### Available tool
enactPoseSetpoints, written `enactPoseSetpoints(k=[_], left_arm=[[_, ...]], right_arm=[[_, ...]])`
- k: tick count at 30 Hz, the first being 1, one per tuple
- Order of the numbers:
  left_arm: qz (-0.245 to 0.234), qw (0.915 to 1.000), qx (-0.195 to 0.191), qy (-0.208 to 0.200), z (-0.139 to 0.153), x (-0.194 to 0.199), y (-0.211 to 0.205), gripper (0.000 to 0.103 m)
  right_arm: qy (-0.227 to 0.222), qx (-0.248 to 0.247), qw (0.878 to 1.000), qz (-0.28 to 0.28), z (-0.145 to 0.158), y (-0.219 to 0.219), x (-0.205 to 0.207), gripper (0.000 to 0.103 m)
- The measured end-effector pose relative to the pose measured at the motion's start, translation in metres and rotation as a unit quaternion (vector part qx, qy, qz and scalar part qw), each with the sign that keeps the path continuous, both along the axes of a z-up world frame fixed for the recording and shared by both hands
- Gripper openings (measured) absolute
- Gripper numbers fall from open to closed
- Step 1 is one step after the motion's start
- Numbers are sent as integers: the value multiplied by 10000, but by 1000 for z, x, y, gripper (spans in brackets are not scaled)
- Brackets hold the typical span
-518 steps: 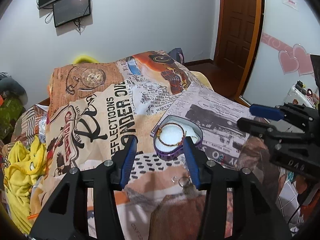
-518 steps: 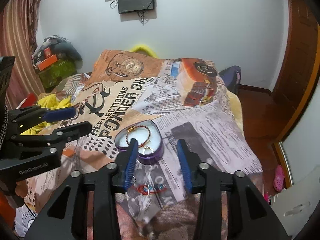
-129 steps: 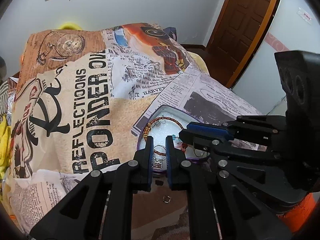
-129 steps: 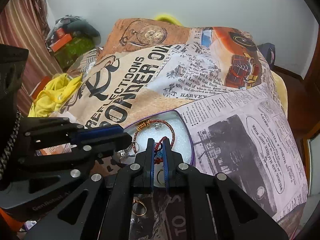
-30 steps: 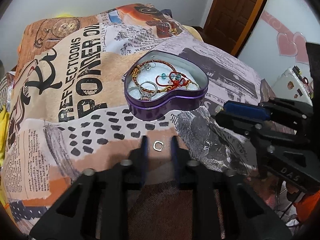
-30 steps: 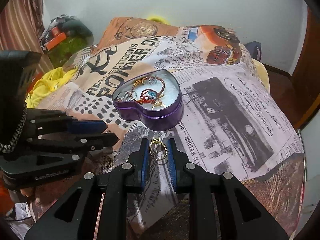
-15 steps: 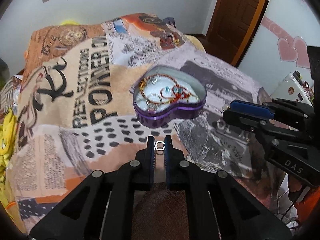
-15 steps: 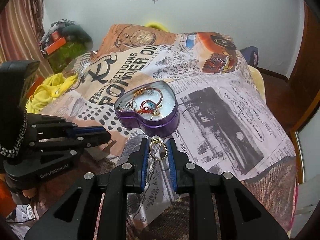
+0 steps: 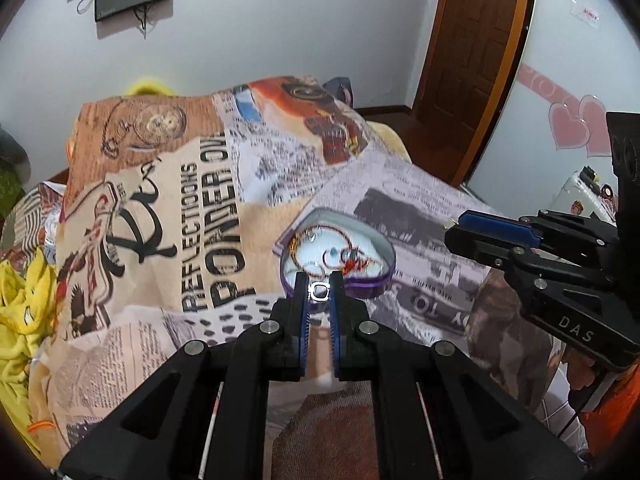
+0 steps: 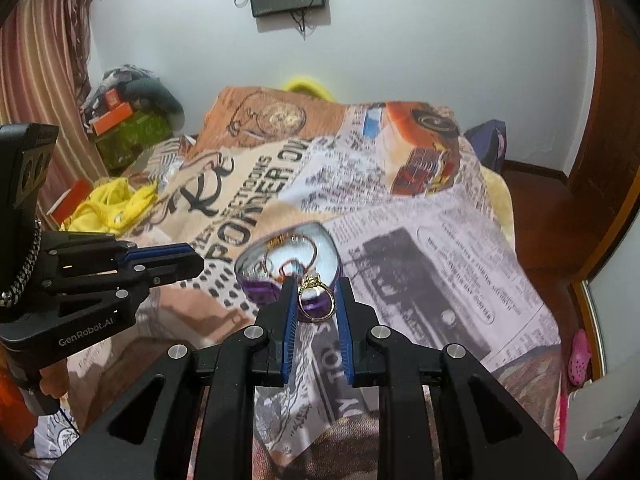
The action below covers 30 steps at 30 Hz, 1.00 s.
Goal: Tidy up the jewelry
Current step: 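Carry the gold ring and hoop over the purple tin and lower them inside, then open both tools to drop the pieces into the tin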
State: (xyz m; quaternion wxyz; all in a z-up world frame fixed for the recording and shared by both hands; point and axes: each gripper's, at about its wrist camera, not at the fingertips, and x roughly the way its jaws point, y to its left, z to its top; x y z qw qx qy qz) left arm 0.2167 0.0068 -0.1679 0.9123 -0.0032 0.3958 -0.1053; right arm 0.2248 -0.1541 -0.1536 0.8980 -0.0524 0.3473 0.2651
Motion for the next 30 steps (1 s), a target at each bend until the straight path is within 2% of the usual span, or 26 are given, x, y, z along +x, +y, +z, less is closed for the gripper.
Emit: enactPoseSetpoints(k=[14, 30], left_arm=[[77, 9997, -69, -218, 12, 18, 3, 8], [21, 9998, -187, -23, -3, 51, 2, 8]], right_arm=[[-307, 254, 9992, 1, 20, 4, 12, 17], [53, 200, 9998, 55, -7, 16, 44, 17]])
